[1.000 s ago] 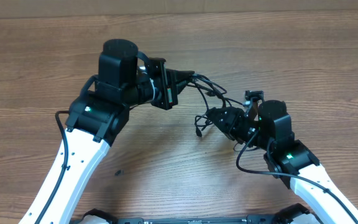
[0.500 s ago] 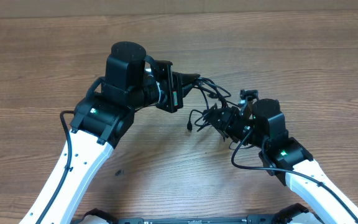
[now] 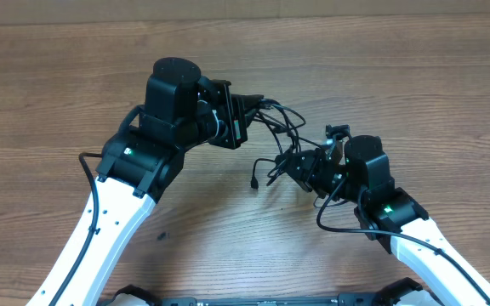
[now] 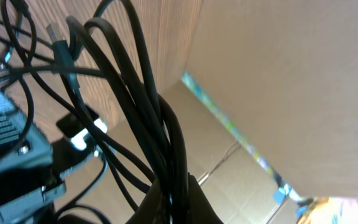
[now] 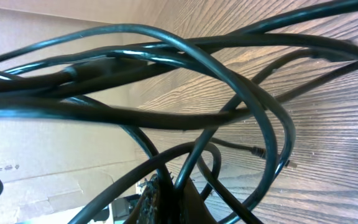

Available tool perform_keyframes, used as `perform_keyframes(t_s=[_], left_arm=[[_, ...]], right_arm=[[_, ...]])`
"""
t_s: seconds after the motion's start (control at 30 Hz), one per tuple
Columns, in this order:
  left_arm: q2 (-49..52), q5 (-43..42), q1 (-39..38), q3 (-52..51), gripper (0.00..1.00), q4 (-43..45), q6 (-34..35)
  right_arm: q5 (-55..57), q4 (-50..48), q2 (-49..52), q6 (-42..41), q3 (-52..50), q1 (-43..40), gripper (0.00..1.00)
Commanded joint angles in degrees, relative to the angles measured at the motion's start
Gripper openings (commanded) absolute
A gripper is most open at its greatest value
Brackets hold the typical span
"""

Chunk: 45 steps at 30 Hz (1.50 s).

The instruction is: Untangle cables

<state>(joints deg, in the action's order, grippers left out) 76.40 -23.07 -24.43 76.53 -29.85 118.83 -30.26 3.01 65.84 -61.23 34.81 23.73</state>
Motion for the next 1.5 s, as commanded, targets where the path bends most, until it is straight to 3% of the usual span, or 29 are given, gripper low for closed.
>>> perform_keyframes(t_s=[0.0, 0.7, 0.87, 0.97, 1.47], left_arm=[[-0.76, 5.97, 1.75, 1.25, 0.04, -0.63, 0.5], [-0.76, 3.74, 7.17, 1.25, 0.04, -6.38, -0.11], [-0.76, -0.76, 7.17, 1.25, 0.04, -6.12, -0.13], [-0.76, -3.63, 7.17, 1.25, 0.04, -5.84, -0.11], [-0.76, -9.03, 7.04, 1.25, 0.04, -3.72, -0.04]], right_arm=[[-0.28, 0.26, -0.15, -0.02, 0.42, 0.28, 0.04], [-0.26, 0.09, -0.15, 0.15, 0.42, 0.28, 0.05], [-0.04, -1.49, -0.15, 0.15, 0.42, 0.26, 0.18], [1.33, -1.64, -0.13, 0.13, 0.42, 0.26, 0.32], [1.75, -0.59, -0.13, 0.13, 0.39, 0.33, 0.32]])
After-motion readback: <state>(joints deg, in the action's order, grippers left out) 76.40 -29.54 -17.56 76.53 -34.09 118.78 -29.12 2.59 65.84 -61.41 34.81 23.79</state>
